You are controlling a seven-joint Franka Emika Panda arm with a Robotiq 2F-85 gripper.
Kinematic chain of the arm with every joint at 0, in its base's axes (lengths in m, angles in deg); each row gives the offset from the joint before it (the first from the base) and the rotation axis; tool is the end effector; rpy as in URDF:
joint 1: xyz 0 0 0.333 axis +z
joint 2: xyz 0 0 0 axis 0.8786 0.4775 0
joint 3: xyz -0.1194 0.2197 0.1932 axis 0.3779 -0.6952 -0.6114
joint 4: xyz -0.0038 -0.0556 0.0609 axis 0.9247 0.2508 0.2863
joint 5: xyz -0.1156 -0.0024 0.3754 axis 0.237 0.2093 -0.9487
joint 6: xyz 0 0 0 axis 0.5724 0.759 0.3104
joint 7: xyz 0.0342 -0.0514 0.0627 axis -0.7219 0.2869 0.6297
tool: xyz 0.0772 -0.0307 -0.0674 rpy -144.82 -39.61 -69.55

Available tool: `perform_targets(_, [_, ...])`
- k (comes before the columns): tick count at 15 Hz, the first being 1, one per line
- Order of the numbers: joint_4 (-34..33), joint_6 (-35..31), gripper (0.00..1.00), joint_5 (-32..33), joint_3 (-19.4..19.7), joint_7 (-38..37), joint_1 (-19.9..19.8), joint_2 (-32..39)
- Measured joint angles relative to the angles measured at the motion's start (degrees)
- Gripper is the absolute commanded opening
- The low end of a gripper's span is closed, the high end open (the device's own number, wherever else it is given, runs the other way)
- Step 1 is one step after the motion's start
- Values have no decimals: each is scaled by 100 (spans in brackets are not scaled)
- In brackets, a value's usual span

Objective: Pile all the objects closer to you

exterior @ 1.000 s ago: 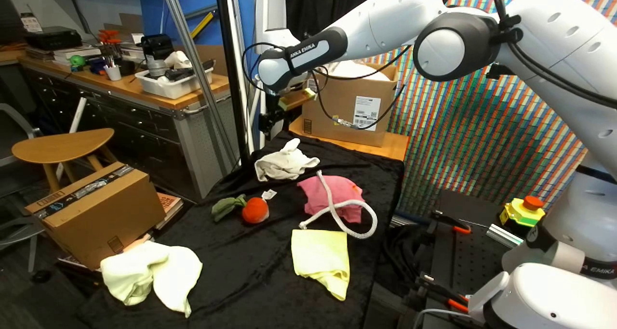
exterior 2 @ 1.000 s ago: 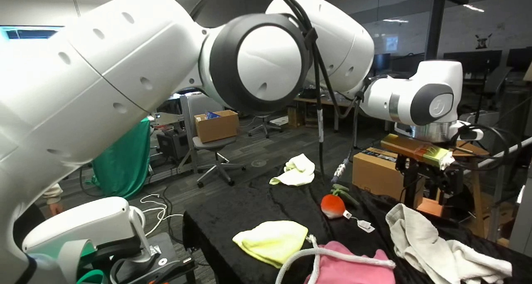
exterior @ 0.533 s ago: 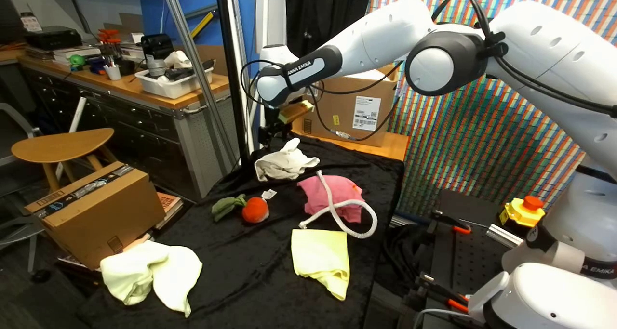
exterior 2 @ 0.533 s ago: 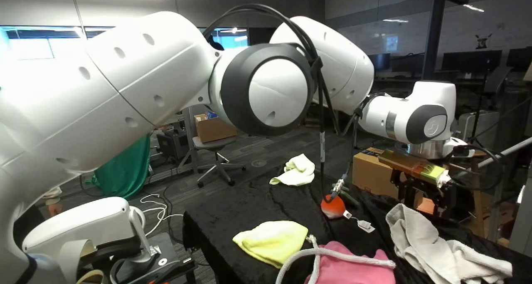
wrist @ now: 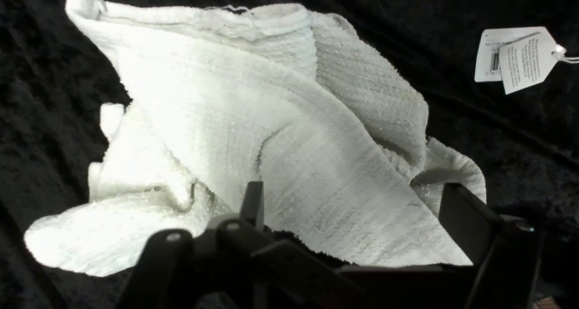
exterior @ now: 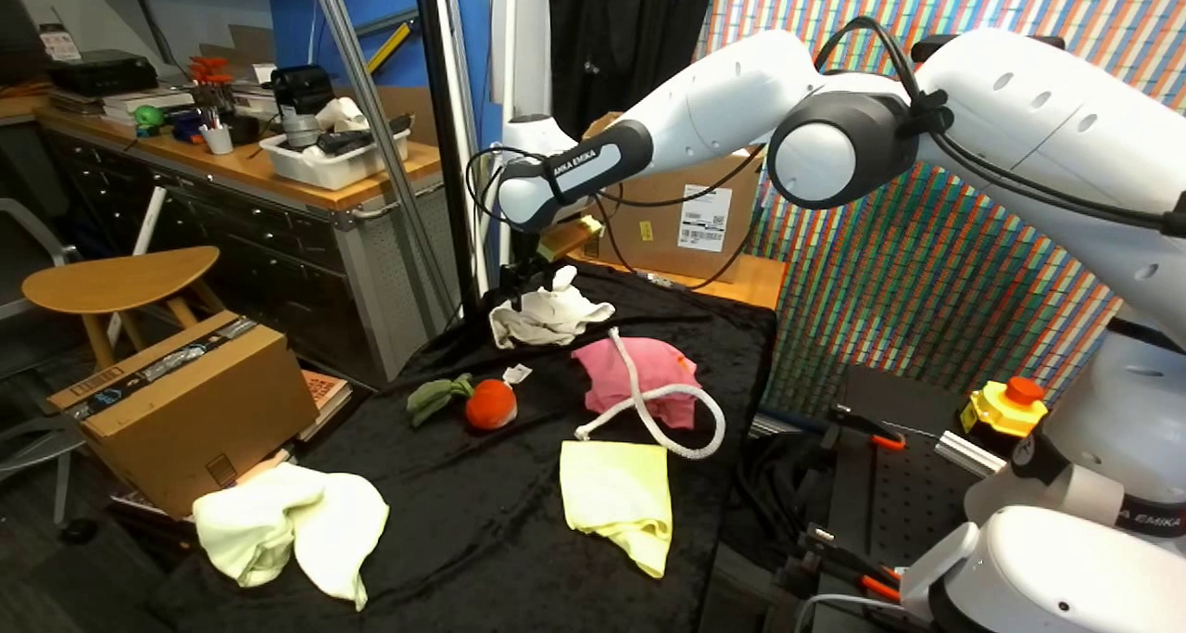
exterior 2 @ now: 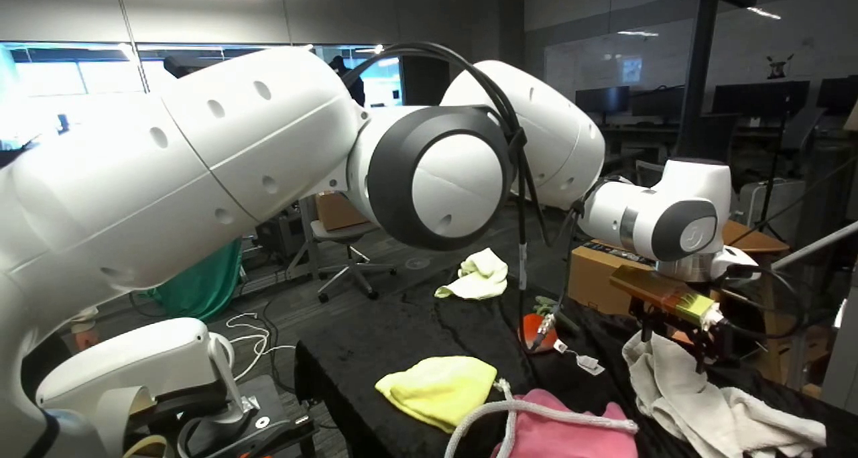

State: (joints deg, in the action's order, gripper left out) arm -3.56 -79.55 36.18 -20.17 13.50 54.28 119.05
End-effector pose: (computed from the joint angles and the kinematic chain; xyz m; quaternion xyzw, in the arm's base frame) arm 0.7792 -0.1073 0.1488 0.9986 -0.0463 0.0242 0.0114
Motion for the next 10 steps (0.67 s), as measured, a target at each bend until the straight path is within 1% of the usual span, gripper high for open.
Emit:
perform_targets(4, [1,-127,100,0,38,-7,-30,76])
perform_targets(10, [-1,-135,100,0,46,-9,-46,303])
